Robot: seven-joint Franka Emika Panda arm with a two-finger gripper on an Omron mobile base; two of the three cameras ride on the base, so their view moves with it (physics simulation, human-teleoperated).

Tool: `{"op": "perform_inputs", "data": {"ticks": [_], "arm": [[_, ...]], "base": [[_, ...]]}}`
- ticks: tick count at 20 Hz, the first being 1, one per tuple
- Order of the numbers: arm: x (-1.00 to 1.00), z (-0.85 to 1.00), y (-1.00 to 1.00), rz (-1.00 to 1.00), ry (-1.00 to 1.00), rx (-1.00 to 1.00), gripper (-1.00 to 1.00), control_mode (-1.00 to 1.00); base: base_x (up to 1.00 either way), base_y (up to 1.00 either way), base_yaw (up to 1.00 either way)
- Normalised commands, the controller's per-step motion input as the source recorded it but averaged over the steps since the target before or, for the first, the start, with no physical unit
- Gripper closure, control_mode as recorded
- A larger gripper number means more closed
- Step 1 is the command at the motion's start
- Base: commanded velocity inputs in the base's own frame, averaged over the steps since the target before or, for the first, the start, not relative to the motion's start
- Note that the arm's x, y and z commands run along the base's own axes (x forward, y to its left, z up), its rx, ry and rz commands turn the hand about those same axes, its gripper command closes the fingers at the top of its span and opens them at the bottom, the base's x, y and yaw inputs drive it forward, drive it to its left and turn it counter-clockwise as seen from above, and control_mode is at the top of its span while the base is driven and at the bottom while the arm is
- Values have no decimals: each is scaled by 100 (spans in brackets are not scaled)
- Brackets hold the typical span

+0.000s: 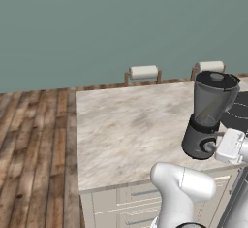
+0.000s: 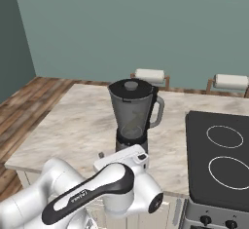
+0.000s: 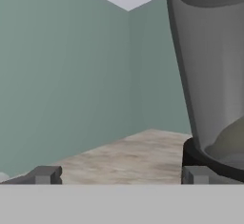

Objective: Open the blender lid, put the banana in the blender, close the lid, and start the blender.

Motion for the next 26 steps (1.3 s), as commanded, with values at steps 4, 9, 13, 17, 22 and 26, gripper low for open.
{"op": "perform_inputs", "data": {"ticks": [4, 9, 13, 17, 22, 26], "arm": [[12, -4, -4, 0, 0, 0, -100, -100], [5, -7, -10, 0, 0, 0, -100, -100], [2, -11, -8, 0, 0, 0, -100, -100], [4, -11, -4, 0, 0, 0, -100, -100], [9, -6, 0, 0, 0, 0, -100, -100], [12, -4, 0, 0, 0, 0, -100, -100]], "base": [[0, 0, 0], [0, 0, 0], [0, 0, 0], [0, 0, 0], [0, 0, 0], [0, 0, 0]]}}
